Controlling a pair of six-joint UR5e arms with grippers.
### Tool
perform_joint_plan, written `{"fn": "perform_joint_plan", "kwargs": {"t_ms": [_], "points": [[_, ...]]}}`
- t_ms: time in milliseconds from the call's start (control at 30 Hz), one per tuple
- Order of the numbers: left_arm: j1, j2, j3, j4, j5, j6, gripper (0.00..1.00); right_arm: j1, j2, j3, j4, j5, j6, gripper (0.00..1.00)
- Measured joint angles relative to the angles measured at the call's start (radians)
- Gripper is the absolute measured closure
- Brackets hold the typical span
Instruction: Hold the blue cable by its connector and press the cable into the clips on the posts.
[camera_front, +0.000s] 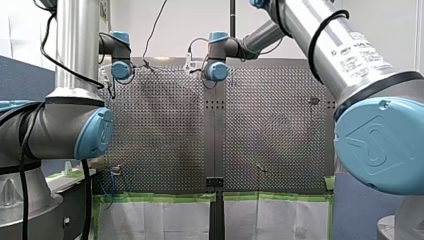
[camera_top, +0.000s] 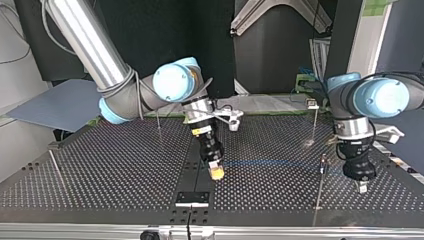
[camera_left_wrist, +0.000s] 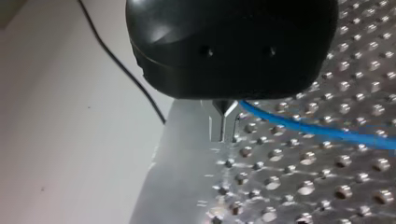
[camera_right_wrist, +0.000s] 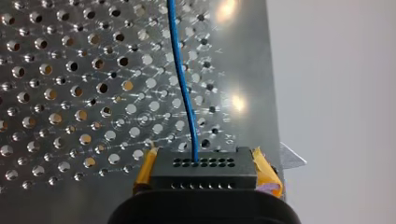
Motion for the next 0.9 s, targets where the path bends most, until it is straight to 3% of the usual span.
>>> {"fn": "perform_joint_plan", "kwargs": {"t_ms": [267, 633, 867, 900], "points": [[0.013, -0.015, 0.023, 0.009, 0.054, -0.025, 1.0, -0.011, 0.03, -0.056, 0.004, -0.014, 0.016, 1.0], [0.023, -0.061, 0.046, 0.011, 0.09, -0.046, 1.0, -0.037, 0.043, -0.064, 0.004, -0.023, 0.023, 1.0], [0.028, -0.061, 0.046, 0.016, 0.121, -0.072, 1.0, -0.039, 0.044, -0.064, 0.006, -0.026, 0.024, 1.0], [0.028, -0.062, 0.046, 0.02, 0.123, -0.074, 0.82, -0.039, 0.044, -0.064, 0.006, -0.027, 0.024, 1.0]]}}
